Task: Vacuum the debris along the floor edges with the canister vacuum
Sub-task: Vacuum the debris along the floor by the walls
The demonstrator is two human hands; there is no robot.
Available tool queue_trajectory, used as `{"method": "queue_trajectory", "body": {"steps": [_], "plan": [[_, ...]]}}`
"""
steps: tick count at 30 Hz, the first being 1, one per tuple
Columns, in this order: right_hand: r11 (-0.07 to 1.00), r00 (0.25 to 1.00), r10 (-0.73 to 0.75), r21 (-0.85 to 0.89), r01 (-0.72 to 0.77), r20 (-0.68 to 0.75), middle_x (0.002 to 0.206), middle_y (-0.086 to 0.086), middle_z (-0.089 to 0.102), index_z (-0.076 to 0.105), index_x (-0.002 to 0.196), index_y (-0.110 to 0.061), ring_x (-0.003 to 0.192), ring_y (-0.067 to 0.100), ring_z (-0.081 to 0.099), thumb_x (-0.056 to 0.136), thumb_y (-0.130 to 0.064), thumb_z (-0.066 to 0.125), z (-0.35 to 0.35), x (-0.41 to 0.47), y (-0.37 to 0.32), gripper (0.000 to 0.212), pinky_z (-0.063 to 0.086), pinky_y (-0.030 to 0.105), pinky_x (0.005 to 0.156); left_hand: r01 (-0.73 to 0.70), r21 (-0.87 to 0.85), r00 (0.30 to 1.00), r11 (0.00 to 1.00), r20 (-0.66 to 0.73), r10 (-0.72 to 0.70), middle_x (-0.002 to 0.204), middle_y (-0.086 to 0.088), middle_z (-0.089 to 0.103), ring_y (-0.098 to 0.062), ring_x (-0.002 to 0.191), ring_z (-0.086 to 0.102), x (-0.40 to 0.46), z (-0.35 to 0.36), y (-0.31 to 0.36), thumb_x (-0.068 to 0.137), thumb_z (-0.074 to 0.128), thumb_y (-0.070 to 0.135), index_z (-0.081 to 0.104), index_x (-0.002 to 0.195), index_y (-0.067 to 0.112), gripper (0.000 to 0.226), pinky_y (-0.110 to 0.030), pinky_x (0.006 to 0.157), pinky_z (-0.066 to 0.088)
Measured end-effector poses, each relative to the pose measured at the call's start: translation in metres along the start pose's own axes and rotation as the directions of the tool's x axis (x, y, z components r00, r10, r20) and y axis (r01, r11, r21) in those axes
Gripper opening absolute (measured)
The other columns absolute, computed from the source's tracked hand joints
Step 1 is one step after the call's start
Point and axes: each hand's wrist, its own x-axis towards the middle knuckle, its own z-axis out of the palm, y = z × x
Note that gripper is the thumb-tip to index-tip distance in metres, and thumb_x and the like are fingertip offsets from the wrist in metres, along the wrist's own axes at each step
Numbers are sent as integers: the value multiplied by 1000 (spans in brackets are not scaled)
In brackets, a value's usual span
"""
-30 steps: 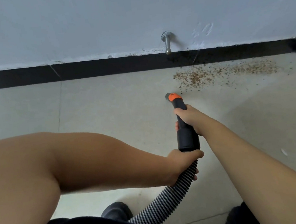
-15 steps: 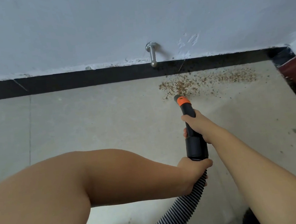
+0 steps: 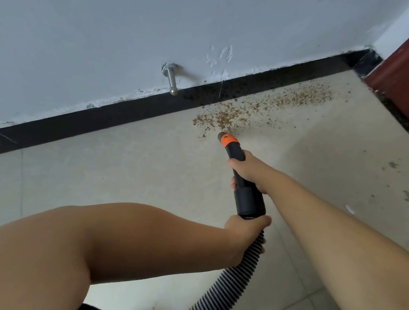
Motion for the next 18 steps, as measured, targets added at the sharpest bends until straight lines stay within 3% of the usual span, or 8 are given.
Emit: {"method": "queue_trajectory", "body": {"steps": [7, 15, 18], "plan": [[998, 999, -7, 60, 6, 31, 73, 14, 53, 37, 124, -14, 45, 22, 55, 96, -13, 48, -55, -3, 16, 31, 52, 28, 45, -15, 65, 998, 998, -52, 19, 70, -6, 59, -17, 51, 58, 12, 50, 5, 83, 69, 26, 54, 89, 8, 24, -22, 48, 51], [998, 1000, -8, 55, 7, 27, 74, 12, 54, 37, 129, -15, 52, 23, 55, 96, -16, 48, -104, 11, 17, 35, 52, 31, 52, -93, 60, 987, 994, -129, 100, 71, -6, 57, -21, 60, 58, 34, 98, 19, 83, 69, 22, 56, 96, 5, 25, -34, 72, 56], [999, 999, -11, 43, 9, 51, 73, 11, 55, 37, 129, -16, 55, 24, 55, 96, -17, 49, -108, 19, 13, 35, 53, 35, 57, -78, 74, 981, 994, -173, 90, 71, -6, 59, -19, 55, 58, 37, 103, 25, 83, 68, 26, 57, 99, 6, 27, -27, 59, 53]]}}
